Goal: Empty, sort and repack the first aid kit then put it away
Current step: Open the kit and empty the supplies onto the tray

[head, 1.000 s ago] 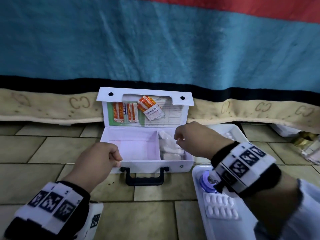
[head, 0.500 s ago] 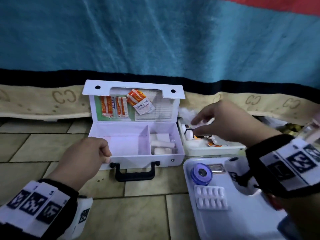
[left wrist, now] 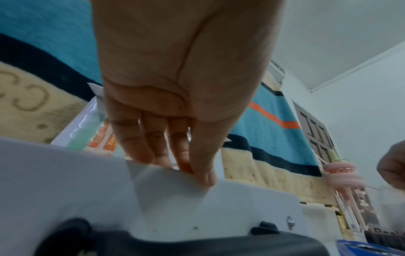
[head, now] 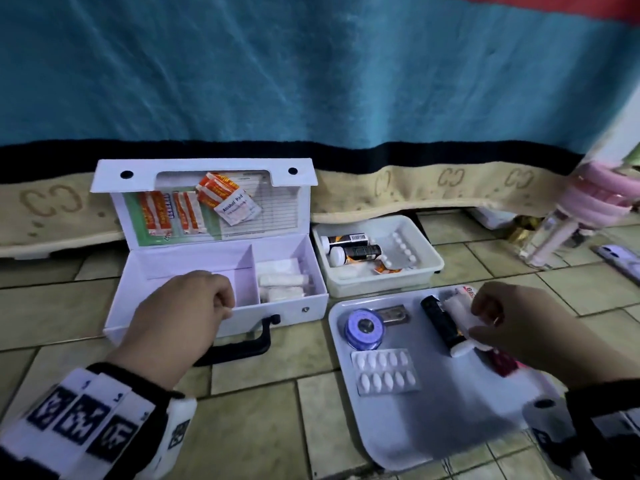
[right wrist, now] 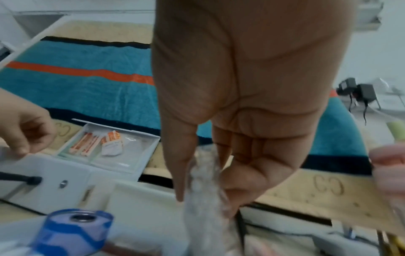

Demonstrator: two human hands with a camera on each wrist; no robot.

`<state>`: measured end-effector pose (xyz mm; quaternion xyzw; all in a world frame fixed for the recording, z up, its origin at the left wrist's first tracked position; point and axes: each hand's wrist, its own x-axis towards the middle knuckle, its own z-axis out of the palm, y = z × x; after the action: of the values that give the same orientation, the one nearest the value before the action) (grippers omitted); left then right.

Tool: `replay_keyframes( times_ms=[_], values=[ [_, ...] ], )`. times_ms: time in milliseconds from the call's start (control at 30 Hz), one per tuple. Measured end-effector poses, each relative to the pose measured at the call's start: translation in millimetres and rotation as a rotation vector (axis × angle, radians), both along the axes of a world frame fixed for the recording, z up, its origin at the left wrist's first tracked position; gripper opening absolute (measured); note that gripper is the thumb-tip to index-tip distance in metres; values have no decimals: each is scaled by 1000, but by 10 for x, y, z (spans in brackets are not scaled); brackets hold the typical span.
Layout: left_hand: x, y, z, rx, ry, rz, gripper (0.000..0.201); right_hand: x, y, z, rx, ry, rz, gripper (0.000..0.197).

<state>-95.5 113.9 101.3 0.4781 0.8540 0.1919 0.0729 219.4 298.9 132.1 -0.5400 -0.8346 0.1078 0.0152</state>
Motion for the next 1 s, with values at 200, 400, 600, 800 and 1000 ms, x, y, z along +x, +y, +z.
replay_keyframes(
  times_ms=[200, 400, 600, 800, 1000],
  values=[
    [-2, 25, -14, 4, -19, 36, 20, -46, -173, -135, 163, 138, -53, 30],
    [0, 26, -32, 5, -39, 85, 23, -243, -204, -375, 126, -98, 190, 35],
    [2, 35, -29, -12, -19, 103, 21, -364, -112, -282, 43, -279, 193, 39],
    [0, 46, -31, -3, -63, 132, 20, -938, -146, 92, 70, -40, 373, 30],
    [-42, 37, -61, -1, -98, 139, 22, -1775, -373, 95, -120, -206, 739, 45]
  ],
)
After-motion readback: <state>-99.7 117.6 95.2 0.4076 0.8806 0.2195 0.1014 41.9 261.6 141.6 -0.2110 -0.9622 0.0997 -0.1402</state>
